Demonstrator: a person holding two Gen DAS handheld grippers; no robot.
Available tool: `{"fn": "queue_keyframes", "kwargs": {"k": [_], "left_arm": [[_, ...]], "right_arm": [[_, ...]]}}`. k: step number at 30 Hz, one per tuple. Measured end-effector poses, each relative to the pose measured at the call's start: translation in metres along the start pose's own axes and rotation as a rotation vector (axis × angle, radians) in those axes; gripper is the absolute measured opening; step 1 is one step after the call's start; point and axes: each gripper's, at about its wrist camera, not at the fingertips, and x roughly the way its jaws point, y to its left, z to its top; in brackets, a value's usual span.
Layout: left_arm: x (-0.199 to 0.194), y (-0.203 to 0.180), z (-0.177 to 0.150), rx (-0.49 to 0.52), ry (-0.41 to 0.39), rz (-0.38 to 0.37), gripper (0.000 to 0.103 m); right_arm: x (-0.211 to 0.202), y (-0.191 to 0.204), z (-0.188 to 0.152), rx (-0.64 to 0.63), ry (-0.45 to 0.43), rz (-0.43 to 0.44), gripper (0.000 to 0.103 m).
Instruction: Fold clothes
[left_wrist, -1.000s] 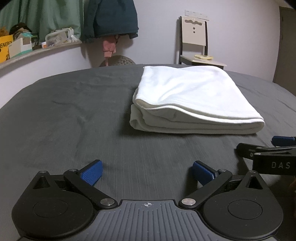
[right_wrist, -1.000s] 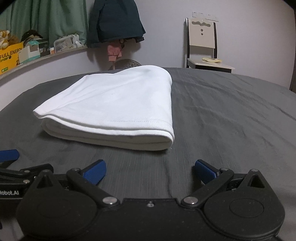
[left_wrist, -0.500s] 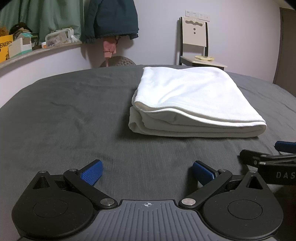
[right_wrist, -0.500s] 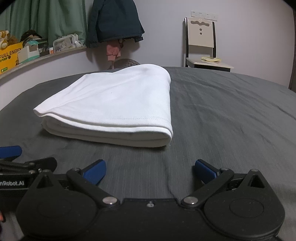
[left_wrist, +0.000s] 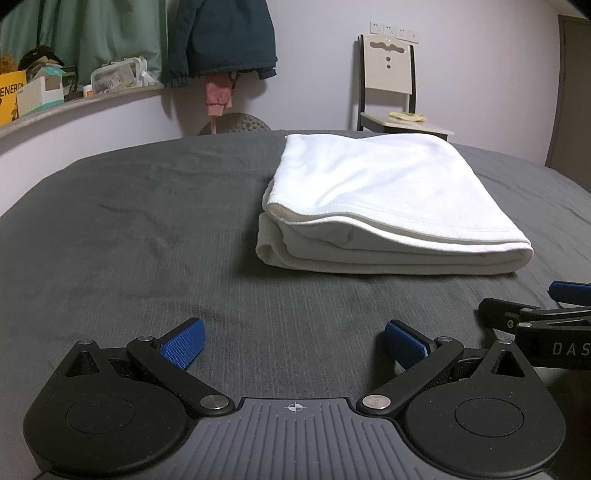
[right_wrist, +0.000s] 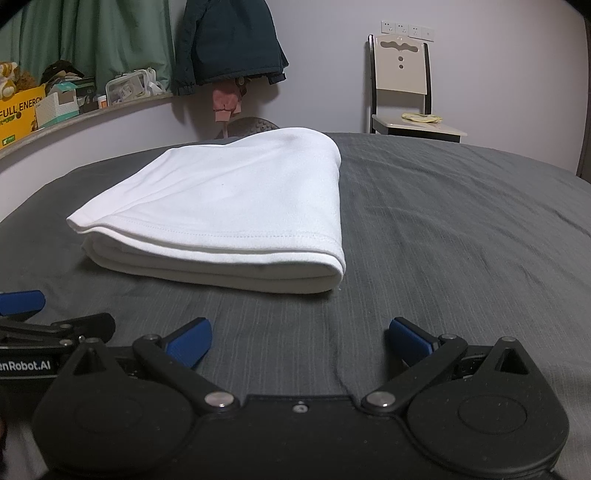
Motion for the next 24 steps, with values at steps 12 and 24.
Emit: {"fn": "queue_keyframes", "kwargs": {"k": [12,24], "left_arm": [[0.0006,-0.0003,0.0004,0.004,-0.006,0.003,0.103],[0.0016,0.0004,0.0017,0.011,-0.010,0.010,0.103]], "right_arm": [[-0.0002,0.0004,0.0019,-0.003,0.002,-0.003,0.103],[-0.0003,0.0006,0.0021,-0.004,0.002,-0.003,0.103]]}}
